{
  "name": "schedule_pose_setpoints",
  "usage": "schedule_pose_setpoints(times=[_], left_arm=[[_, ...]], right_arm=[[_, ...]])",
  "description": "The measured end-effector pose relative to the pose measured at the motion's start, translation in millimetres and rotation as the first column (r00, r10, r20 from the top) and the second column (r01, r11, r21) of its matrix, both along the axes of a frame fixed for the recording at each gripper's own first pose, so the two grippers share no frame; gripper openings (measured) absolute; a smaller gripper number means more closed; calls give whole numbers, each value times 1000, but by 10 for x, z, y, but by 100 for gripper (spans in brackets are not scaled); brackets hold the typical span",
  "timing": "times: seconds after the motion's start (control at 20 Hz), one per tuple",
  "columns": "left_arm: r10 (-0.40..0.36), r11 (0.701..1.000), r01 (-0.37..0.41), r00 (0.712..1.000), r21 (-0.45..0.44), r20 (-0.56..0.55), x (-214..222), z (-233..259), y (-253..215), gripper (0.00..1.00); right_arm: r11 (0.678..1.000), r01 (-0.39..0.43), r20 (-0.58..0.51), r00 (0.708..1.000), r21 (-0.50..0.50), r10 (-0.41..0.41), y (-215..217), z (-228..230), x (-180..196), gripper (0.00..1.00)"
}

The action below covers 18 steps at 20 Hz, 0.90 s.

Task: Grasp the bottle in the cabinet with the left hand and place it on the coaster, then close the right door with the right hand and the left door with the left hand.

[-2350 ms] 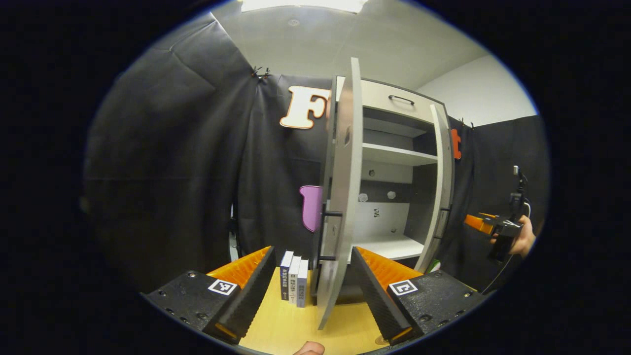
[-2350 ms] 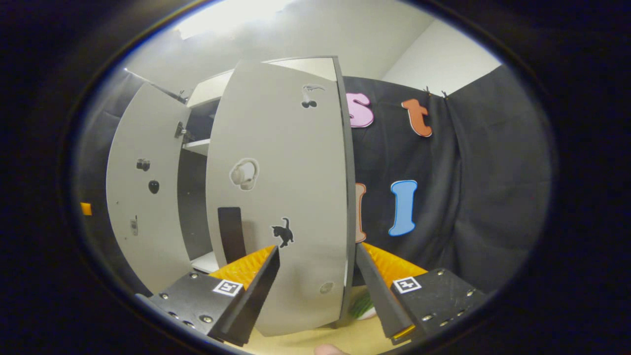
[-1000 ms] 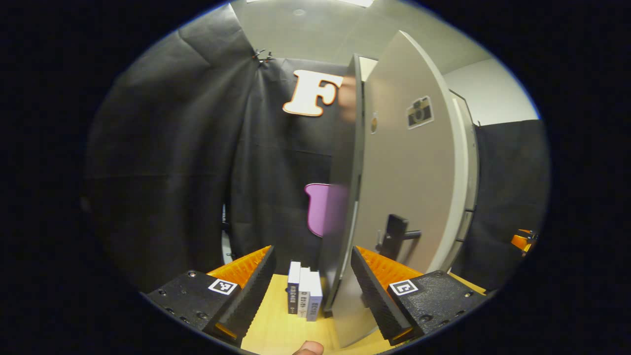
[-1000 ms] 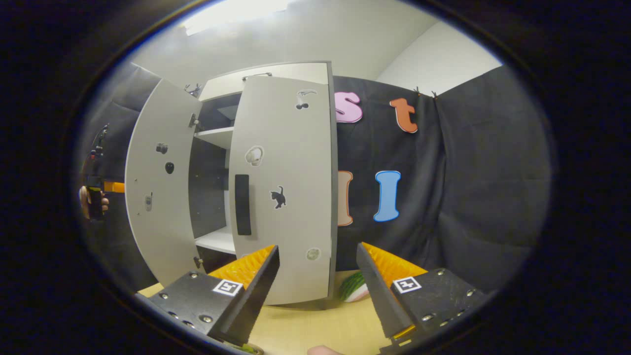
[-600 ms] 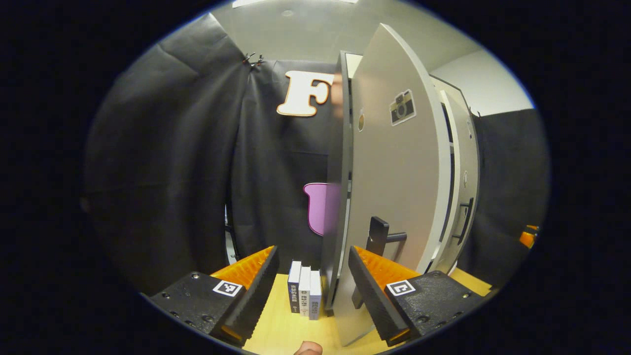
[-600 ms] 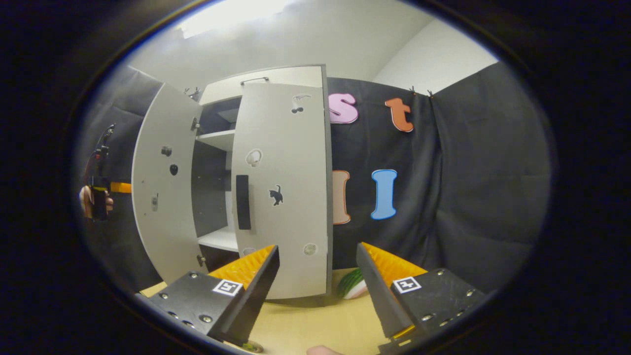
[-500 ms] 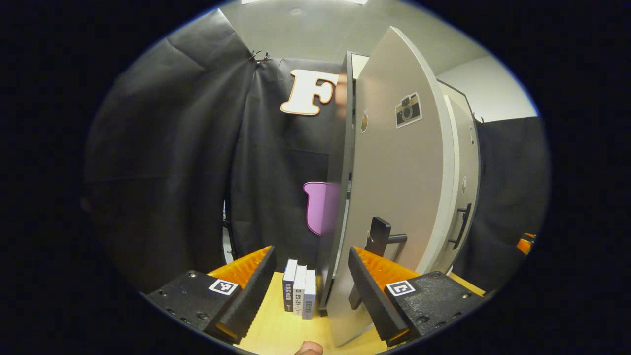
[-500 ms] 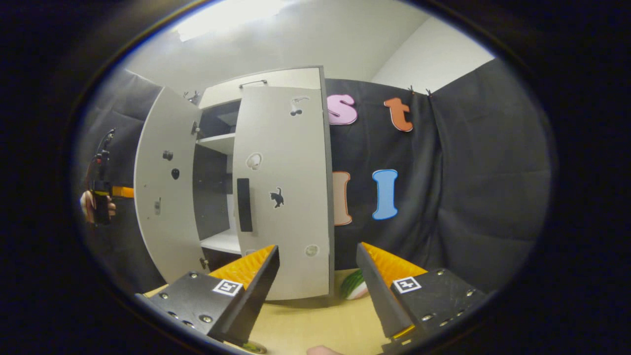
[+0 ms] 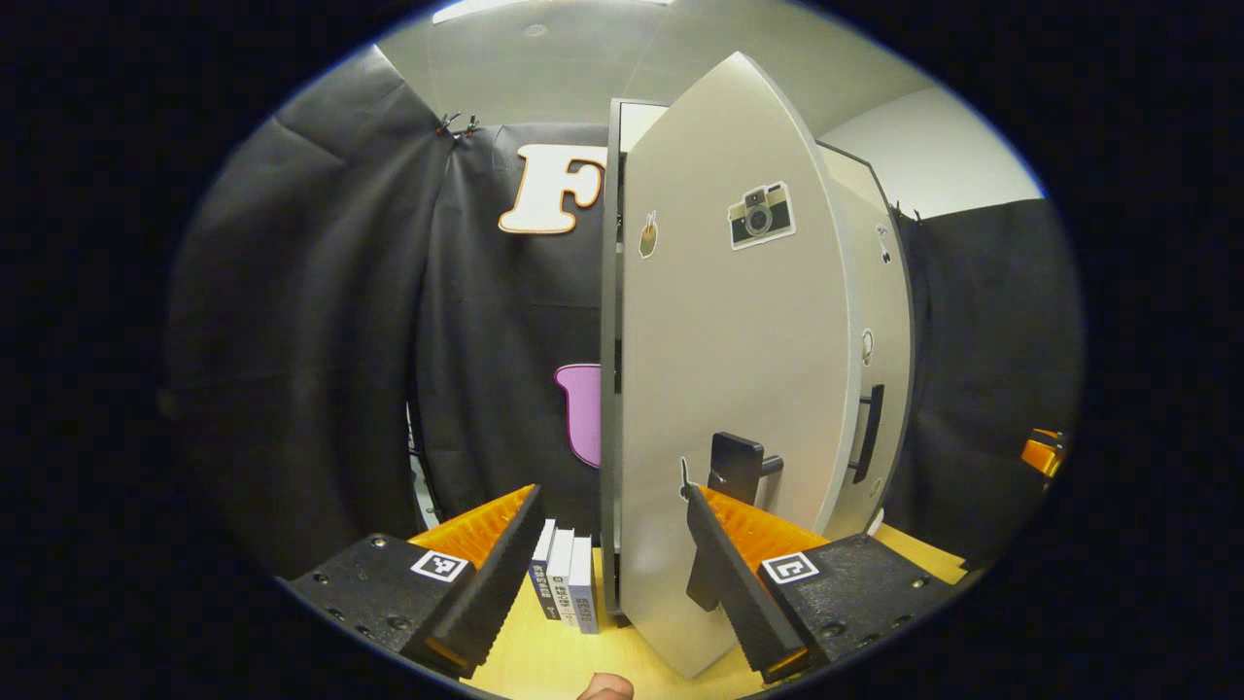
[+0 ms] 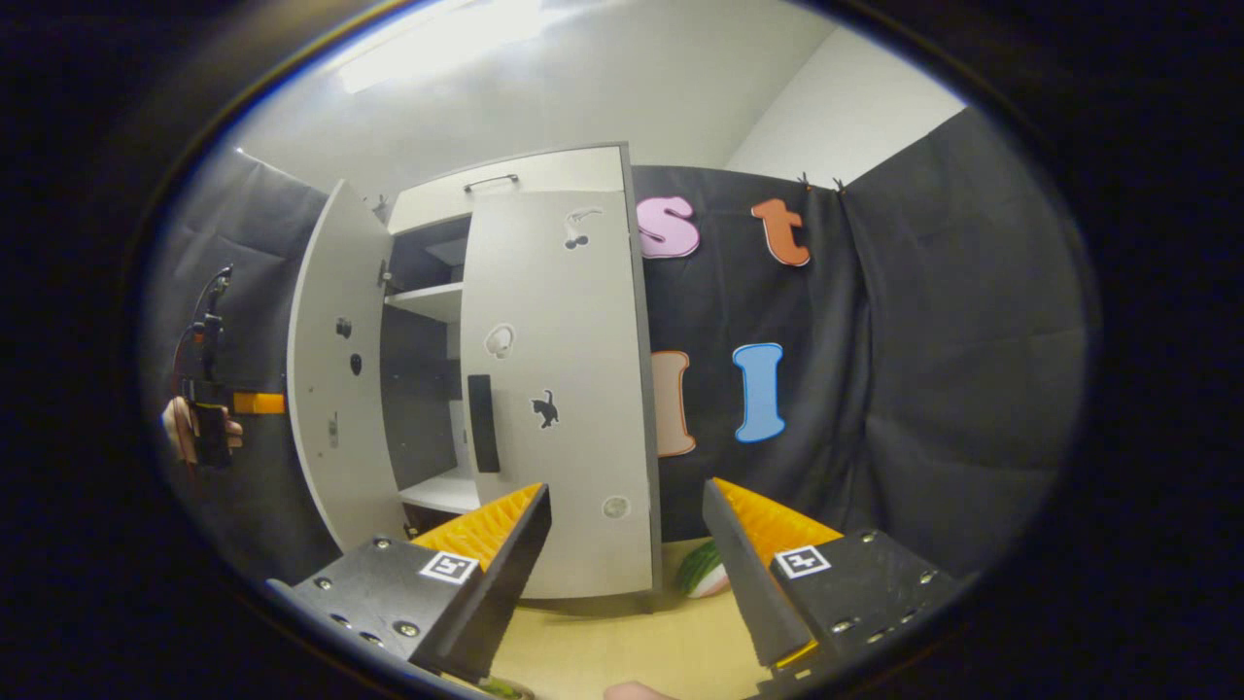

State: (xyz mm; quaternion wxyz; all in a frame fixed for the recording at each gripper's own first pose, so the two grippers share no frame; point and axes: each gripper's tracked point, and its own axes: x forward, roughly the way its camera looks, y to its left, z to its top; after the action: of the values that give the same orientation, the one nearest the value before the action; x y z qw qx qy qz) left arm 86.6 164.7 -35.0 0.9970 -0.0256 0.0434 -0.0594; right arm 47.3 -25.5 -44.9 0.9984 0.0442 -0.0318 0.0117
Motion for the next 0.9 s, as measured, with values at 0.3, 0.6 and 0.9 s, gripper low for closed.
schedule_pose_setpoints(times=[0.3, 0.6, 0.9], left_arm=[[-1, 1000, 1, 1000, -17, 2, 25, -5, -130, 94], [-13, 1000, 13, 1000, -19, 2, 87, -14, -343, 94], [-61, 997, 60, 998, -45, -13, 177, -46, -634, 95]], right_arm=[[999, -45, 5, 999, -21, 45, 159, 85, 85, 95], [998, -61, 2, 998, -14, 61, 285, 195, 238, 95], [998, -50, -19, 999, -32, 49, 253, 142, 298, 95]])
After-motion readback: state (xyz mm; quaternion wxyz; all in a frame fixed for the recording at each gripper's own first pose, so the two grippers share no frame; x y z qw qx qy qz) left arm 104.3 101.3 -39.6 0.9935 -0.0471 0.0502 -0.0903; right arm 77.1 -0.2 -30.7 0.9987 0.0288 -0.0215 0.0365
